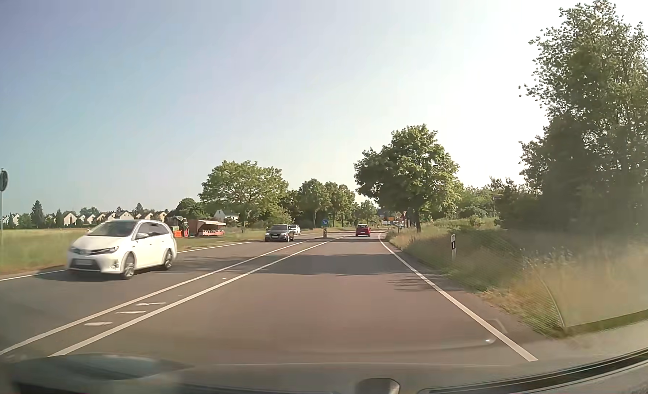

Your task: Follow the waypoints while adhering to traffic rules and regulations

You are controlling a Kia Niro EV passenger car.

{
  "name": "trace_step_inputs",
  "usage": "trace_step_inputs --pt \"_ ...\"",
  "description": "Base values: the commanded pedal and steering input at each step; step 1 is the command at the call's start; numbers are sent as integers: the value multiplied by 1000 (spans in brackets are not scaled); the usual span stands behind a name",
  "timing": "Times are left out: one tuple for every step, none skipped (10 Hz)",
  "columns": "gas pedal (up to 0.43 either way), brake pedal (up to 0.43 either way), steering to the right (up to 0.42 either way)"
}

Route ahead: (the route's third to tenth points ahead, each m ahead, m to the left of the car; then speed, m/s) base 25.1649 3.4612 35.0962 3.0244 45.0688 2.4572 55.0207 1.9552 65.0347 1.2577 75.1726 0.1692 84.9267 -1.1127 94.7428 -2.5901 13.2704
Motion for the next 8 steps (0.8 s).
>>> trace_step_inputs --pt "0 30 8" --pt "8 30 8" --pt "8 30 8" --pt "8 30 8" --pt "8 30 8" --pt "8 30 8" --pt "8 30 9" --pt "8 30 8"
